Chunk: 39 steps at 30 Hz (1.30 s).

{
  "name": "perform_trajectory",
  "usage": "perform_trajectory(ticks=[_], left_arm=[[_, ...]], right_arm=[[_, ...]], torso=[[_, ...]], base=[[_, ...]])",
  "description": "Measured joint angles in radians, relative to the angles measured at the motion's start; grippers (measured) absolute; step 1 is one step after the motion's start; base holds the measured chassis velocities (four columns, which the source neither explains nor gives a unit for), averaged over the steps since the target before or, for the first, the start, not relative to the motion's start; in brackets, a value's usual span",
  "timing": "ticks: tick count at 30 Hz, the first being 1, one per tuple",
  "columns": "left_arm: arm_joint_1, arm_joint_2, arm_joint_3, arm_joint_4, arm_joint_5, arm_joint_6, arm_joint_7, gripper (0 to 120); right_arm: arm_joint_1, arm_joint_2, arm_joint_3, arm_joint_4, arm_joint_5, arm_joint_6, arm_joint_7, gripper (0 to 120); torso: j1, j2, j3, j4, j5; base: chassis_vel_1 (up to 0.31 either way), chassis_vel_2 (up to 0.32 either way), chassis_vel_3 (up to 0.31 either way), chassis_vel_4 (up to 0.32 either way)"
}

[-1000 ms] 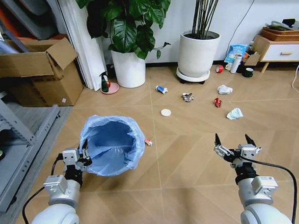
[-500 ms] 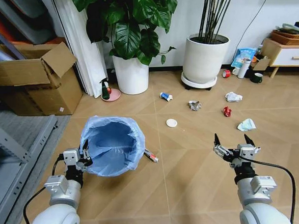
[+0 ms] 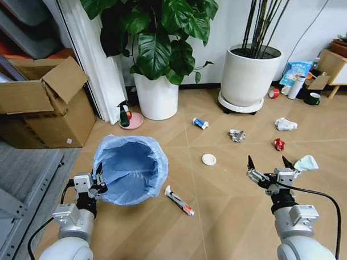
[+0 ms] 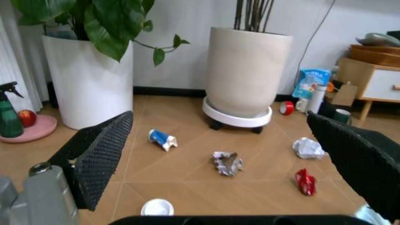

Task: Pick up the trash bin and place the garbage on the floor into it.

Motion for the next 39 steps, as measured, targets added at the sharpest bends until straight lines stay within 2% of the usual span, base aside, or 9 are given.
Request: perform_trajectory(ticks=[9, 17, 20, 22, 25, 26, 33, 34, 39], left_arm=[[-0.034, -0.002, 0.004, 0.036, -0.029, 0.011, -0.008, 0], [-0.065, 0.010, -0.008, 0.073, -0.083, 0.027, -0.023, 0], [-0.046, -0.001, -0.036, 0.066, -0.086, 0.027, -0.036, 0], [-0.044, -0.005, -0.043, 0.064, -0.086, 0.027, -0.038, 0], [-0.036, -0.019, -0.060, 0.058, -0.084, 0.027, -0.048, 0], [-0.036, -0.019, -0.060, 0.058, -0.084, 0.027, -0.048, 0], [-0.015, -0.023, -0.099, 0.035, -0.083, 0.027, -0.052, 0], [-0.015, -0.023, -0.099, 0.035, -0.083, 0.027, -0.052, 0], [-0.006, -0.019, -0.112, 0.029, -0.083, 0.031, -0.056, 0]], right_arm=[[0.027, -0.063, -0.007, -0.085, 0.010, 0.017, -0.019, 100], [0.128, -0.229, -0.060, -0.261, 0.112, 0.028, -0.142, 100], [0.202, -0.363, -0.147, -0.365, 0.195, 0.006, -0.210, 100], [0.218, -0.399, -0.174, -0.387, 0.215, 0.001, -0.222, 100], [0.303, -0.497, -0.325, -0.496, 0.247, 0.001, -0.261, 100], [0.303, -0.497, -0.325, -0.496, 0.247, 0.001, -0.261, 100], [0.577, -0.507, -0.642, -0.772, 0.232, 0.008, -0.355, 100], [0.577, -0.507, -0.642, -0.772, 0.232, 0.008, -0.355, 100], [0.699, -0.414, -0.789, -0.951, 0.219, 0.022, -0.425, 100]], torso=[[0.000, 0.000, 0.000, -0.0002, 0.0003], [0.000, 0.000, 0.000, -0.0003, -0.0001], [0.000, 0.000, 0.000, 0.0001, 0.0002], [0.000, 0.000, 0.000, 0.0002, 0.0002], [0.000, 0.000, 0.000, 0.0000, 0.0002], [0.000, 0.000, 0.000, 0.0000, 0.0002], [0.000, 0.000, 0.000, 0.0002, -0.0006], [0.000, 0.000, 0.000, 0.0002, -0.0006], [0.000, 0.000, 0.000, 0.0001, -0.0005]], base=[[-0.071, 0.060, 0.054, -0.060], [0.017, -0.028, -0.020, 0.019], [0.000, 0.000, 0.000, 0.000], [0.000, 0.000, 0.000, 0.000], [0.000, 0.000, 0.000, 0.000], [0.000, 0.000, 0.000, 0.000], [0.000, 0.000, 0.000, 0.000], [0.000, 0.000, 0.000, 0.000], [0.000, 0.000, 0.000, 0.000]])
